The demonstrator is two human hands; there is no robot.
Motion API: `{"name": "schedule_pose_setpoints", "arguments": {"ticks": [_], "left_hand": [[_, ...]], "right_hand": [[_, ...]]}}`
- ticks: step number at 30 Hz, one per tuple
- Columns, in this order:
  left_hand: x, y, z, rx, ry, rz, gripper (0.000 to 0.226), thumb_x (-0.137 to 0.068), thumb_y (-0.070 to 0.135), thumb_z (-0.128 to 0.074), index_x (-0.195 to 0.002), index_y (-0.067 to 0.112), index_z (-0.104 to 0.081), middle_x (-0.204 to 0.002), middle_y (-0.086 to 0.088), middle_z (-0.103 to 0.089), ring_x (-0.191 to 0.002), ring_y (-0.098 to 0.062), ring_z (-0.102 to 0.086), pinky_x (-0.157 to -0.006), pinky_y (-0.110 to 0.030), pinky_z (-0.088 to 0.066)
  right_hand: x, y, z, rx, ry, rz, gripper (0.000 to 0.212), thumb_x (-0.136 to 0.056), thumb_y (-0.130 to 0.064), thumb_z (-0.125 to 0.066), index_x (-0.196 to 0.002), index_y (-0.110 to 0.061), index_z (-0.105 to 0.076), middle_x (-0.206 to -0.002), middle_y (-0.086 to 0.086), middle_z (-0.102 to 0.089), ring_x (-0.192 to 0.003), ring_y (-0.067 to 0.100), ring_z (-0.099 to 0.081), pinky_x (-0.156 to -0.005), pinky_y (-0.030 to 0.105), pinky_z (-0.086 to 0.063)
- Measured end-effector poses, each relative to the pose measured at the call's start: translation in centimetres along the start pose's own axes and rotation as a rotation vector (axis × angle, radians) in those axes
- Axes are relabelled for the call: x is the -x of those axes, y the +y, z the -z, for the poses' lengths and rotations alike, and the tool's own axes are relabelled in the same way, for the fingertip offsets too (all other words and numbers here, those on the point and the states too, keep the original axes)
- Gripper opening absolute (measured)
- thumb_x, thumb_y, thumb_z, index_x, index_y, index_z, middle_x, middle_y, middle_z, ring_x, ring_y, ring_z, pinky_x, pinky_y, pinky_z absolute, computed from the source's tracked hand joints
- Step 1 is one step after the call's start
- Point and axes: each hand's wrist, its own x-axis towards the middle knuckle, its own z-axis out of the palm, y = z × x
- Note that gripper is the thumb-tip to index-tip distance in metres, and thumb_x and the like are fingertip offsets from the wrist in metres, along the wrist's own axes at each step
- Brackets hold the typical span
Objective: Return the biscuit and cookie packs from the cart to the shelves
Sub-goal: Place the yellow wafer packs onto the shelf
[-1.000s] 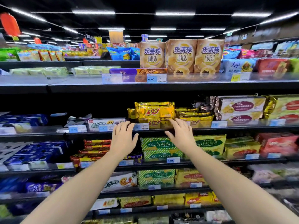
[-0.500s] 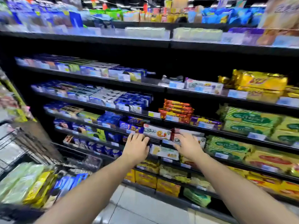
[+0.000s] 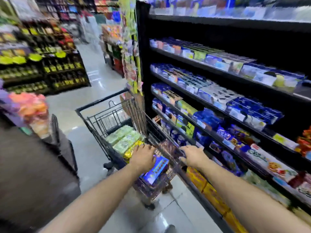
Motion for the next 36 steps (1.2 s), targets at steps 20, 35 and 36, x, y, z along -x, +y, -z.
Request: {"name": "schedule_pose_setpoints", "arguments": {"ticks": [20,35,36], "left_hand": [[-12.2,-19.2,-9.5,0.095,-0.31,0.275,0.044,-0.1,0.041,-0.04,-0.138,0.023,-0.051,-0.133,-0.007,-0.054,-0.129,-0.031,-0.045,-0.113,-0.043,-0.028],[-22.4,-28.5,-23.0,0.143,-0.49,0.036,0.051,-0.101,0.041,-0.035,-0.15,0.027,-0.036,-0.155,-0.005,-0.036,-0.146,-0.03,-0.026,-0.123,-0.054,-0.008],[-22.8,-28.9,-23.8,0.142,-0.496,0.018,0.051,-0.101,0.04,-0.034,-0.151,0.027,-0.034,-0.157,-0.005,-0.034,-0.147,-0.031,-0.025,-0.123,-0.055,-0.007]], "right_hand": [[-31.4,-9.8,-4.9,-0.175,-0.383,0.196,0.058,-0.096,-0.038,-0.06,-0.147,-0.014,-0.045,-0.143,0.015,-0.055,-0.13,0.031,-0.053,-0.105,0.039,-0.045],[-44.2,-12.5,-16.5,-0.418,-0.533,-0.058,0.084,-0.093,-0.047,-0.066,-0.158,-0.014,-0.025,-0.157,0.016,-0.04,-0.139,0.03,-0.045,-0.11,0.034,-0.039],[-45.0,-12.5,-17.0,-0.459,-0.532,-0.061,0.085,-0.092,-0.048,-0.068,-0.158,-0.015,-0.025,-0.157,0.016,-0.04,-0.139,0.03,-0.045,-0.111,0.034,-0.038]]}}
